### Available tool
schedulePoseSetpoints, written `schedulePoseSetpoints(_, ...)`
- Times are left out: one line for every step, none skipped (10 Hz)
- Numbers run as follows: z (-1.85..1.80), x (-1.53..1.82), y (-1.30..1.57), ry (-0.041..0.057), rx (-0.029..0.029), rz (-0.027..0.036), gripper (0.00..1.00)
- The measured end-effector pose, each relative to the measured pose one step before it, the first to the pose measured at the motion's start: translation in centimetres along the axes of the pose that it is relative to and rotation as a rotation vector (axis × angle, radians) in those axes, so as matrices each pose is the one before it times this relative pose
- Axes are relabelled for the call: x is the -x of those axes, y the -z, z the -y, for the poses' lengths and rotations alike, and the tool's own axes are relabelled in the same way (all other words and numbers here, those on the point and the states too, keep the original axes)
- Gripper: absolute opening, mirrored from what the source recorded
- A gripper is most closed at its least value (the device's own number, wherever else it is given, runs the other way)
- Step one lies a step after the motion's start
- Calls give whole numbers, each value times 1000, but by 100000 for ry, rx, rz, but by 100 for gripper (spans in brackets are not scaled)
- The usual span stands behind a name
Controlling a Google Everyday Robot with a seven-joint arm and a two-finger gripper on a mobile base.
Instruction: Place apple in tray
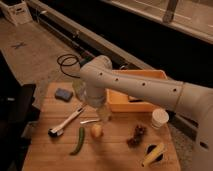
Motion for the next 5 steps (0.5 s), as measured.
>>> schedulePoseSetpoints(441, 447, -1989, 1856, 2841, 1860, 80)
schedulePoseSetpoints(196, 135, -1461, 769, 1834, 1417, 80)
schedulePoseSetpoints(442, 269, -1911, 1169, 2401, 2168, 80)
schedulePoseSetpoints(374, 202, -1655, 919, 2440, 2181, 80)
schedulePoseSetpoints(50, -80, -1041, 22, 1978, 1790, 80)
